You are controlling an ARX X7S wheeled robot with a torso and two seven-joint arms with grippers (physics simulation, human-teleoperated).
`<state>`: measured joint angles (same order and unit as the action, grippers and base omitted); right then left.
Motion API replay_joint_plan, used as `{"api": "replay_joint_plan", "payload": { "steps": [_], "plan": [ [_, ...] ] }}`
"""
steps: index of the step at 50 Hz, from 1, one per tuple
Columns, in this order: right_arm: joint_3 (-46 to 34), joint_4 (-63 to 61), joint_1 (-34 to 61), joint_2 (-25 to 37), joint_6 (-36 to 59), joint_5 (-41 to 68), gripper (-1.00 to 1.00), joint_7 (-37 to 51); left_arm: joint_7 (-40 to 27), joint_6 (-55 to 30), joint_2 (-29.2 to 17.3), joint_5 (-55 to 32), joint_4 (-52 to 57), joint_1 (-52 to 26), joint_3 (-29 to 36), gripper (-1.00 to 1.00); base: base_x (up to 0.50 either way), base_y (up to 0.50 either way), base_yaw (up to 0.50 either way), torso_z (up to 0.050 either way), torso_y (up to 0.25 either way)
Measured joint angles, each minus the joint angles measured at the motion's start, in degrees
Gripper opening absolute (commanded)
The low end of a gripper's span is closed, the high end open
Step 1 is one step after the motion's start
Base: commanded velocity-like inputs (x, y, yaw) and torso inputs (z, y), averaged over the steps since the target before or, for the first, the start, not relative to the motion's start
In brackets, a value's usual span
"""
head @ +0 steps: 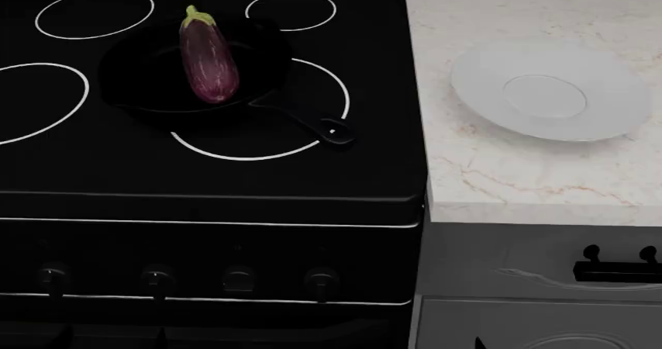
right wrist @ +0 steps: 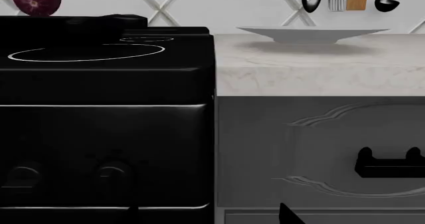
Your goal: Pick up the pan and dump the vegetables in it onto the plate. Then return the pan to the stove.
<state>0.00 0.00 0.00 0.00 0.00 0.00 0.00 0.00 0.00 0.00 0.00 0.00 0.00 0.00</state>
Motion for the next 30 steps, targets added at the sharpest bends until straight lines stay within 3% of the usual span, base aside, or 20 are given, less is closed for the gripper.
{"api": "replay_joint_plan", "payload": {
  "steps": [16, 30],
  "plan": [
    [-2.2, -0.7, -0.3, 1.9, 0.8, 1.1, 1.00, 2.2, -2.8, -0.3, -2.2, -3.2, 1.1, 0.4, 2.5, 1.00, 0.00, 0.00, 0.00, 0.000, 0.000],
    [-4.0, -4.2, -1.4, 3.8, 2.8, 1.6, 1.00, 4.1, -4.3, -3.1, -4.8, -4.0, 6.8, 2.0, 4.3, 1.00, 0.00, 0.00, 0.00, 0.049, 0.074]
  ]
}}
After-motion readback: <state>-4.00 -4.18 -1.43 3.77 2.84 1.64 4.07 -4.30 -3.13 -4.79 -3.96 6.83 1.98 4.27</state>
